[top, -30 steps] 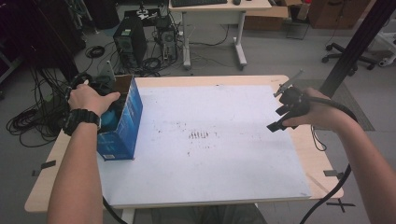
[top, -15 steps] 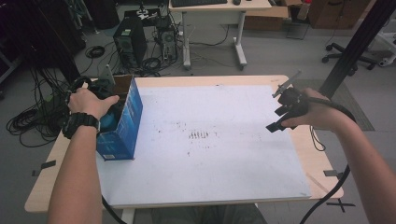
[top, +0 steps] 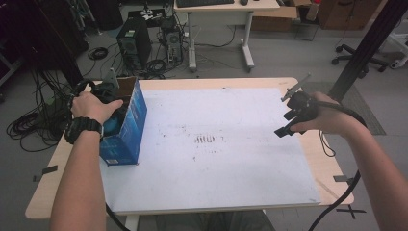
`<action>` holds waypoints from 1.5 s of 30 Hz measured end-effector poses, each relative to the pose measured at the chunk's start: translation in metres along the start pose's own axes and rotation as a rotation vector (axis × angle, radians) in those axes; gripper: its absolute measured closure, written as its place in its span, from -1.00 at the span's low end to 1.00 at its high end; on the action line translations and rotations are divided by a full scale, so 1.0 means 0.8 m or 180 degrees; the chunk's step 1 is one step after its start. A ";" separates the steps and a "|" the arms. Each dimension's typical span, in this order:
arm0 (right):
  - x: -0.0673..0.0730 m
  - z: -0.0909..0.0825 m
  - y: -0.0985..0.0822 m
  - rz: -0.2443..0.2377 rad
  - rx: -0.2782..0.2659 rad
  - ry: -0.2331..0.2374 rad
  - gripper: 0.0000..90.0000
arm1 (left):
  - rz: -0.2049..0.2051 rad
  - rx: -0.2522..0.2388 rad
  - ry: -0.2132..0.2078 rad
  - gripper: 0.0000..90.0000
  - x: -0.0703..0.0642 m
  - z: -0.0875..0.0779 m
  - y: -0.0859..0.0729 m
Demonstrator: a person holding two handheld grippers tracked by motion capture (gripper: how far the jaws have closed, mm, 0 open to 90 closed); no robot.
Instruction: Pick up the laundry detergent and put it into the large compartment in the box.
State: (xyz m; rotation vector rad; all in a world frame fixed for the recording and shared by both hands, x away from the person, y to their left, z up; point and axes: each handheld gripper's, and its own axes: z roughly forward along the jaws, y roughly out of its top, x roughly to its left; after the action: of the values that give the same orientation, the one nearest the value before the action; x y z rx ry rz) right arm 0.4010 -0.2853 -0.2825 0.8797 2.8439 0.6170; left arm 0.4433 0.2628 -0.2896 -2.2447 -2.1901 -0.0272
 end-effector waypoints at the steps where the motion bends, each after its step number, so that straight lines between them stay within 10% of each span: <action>1: 0.000 0.000 0.000 0.0007 -0.0002 0.0002 -0.56 | 0.0001 0.0004 0.0001 -0.17 0.000 0.000 0.000; 45: 0.001 0.002 -0.002 -0.0019 -0.0011 0.0014 -0.56 | -0.0016 -0.0070 0.0104 -0.37 -0.006 -0.021 -0.008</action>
State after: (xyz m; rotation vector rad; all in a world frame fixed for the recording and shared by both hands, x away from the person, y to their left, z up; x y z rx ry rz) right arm 0.3997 -0.2854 -0.2846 0.8704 2.8474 0.6236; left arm 0.4367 0.2583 -0.2727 -2.2332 -2.1900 -0.0876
